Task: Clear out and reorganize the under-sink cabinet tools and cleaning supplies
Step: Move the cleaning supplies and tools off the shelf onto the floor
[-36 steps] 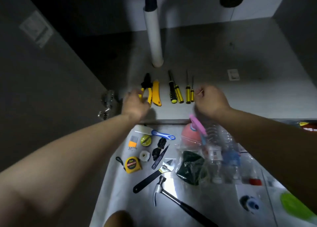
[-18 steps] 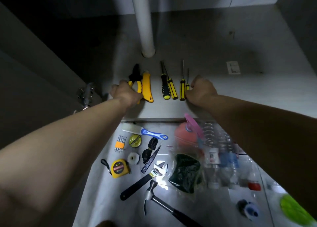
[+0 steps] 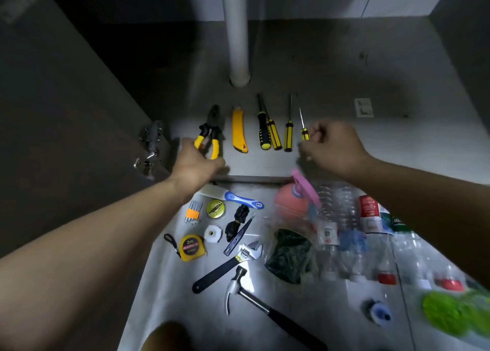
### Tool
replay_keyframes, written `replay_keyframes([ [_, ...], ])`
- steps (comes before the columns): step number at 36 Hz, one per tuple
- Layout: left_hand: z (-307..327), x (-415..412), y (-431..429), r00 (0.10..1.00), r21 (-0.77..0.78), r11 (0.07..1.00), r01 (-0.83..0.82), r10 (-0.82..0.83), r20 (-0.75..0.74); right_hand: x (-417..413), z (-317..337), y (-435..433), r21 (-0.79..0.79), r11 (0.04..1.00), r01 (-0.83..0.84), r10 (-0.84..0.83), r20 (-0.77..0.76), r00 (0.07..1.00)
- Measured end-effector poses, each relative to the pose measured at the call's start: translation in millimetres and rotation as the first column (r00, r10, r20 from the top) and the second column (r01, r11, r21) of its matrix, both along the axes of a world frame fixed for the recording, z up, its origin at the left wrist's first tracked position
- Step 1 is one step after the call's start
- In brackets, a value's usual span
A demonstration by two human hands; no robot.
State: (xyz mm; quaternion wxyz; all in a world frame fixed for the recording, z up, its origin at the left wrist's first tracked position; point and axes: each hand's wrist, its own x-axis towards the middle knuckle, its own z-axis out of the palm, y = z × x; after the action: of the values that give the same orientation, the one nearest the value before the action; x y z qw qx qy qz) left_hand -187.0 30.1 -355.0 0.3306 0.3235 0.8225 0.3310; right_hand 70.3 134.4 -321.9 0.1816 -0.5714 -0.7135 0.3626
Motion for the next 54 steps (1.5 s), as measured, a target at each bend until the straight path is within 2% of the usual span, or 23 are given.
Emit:
replay_keyframes([
  [3, 10, 7, -38, 0.996, 0.031, 0.999, 0.042, -0.044, 0.078, 2, 21, -30, 0.016, 0.987, -0.158, 0.158, -0.034, 0.987],
  [6, 8, 19, -74, 0.991, -0.004, 0.998, 0.065, -0.064, 0.121, 8, 33, -68, -0.060, 0.941, -0.332, 0.330, -0.052, 0.943],
  [10, -8, 36, -115, 0.981, -0.004, 0.998, 0.055, -0.054, 0.186, 27, 31, -114, -0.171, 0.789, -0.591, 0.608, 0.076, 0.790],
  [13, -21, 43, -138, 0.972, -0.010, 0.996, 0.089, -0.085, 0.219, 46, 21, -148, -0.231, 0.714, -0.661, 0.692, 0.091, 0.716],
  [16, -29, 43, -151, 0.963, -0.020, 0.990, 0.142, -0.134, 0.233, 57, 6, -174, -0.216, 0.681, -0.700, 0.733, 0.189, 0.654],
  [18, -32, 43, -153, 0.964, -0.011, 0.984, 0.177, -0.171, 0.204, 60, -2, -176, -0.178, 0.698, -0.694, 0.714, 0.250, 0.654],
  [22, -36, 47, -150, 0.959, 0.014, 0.987, 0.157, -0.156, 0.235, 64, -11, -164, -0.101, 0.788, -0.607, 0.606, 0.301, 0.737],
  [26, -38, 55, -145, 0.949, 0.027, 0.988, 0.155, -0.157, 0.274, 66, -15, -162, -0.069, 0.781, -0.621, 0.606, 0.324, 0.726],
  [28, -39, 59, -144, 0.947, 0.024, 0.987, 0.157, -0.157, 0.282, 65, -19, -163, -0.072, 0.798, -0.598, 0.588, 0.311, 0.747],
  [32, -41, 64, -143, 0.955, 0.013, 0.986, 0.163, -0.161, 0.247, 59, -25, -161, 0.055, 0.830, -0.556, 0.515, 0.311, 0.799],
  [35, -42, 65, -143, 0.955, 0.029, 0.984, 0.176, -0.177, 0.237, 59, -25, -155, 0.075, 0.851, -0.520, 0.473, 0.323, 0.820],
  [43, -44, 60, -148, 0.934, -0.001, 0.987, 0.163, -0.154, 0.323, 54, -25, -162, -0.019, 0.834, -0.552, 0.505, 0.428, 0.749],
  [47, -43, 55, -156, 0.924, -0.010, 0.996, 0.094, -0.083, 0.373, 36, -22, -167, -0.215, 0.839, -0.500, 0.544, 0.277, 0.792],
  [50, -39, 53, -165, 0.865, -0.032, 0.998, 0.060, -0.036, 0.501, 14, -21, -172, -0.373, 0.821, -0.432, 0.523, 0.190, 0.831],
  [52, -35, 53, -169, 0.790, -0.034, 0.999, 0.016, 0.008, 0.613, -2, -22, -172, -0.417, 0.801, -0.431, 0.554, 0.241, 0.797],
  [54, -36, 52, -173, 0.759, -0.029, 1.000, -0.006, 0.023, 0.651, -21, -23, -175, -0.434, 0.772, -0.465, 0.611, 0.303, 0.731],
])
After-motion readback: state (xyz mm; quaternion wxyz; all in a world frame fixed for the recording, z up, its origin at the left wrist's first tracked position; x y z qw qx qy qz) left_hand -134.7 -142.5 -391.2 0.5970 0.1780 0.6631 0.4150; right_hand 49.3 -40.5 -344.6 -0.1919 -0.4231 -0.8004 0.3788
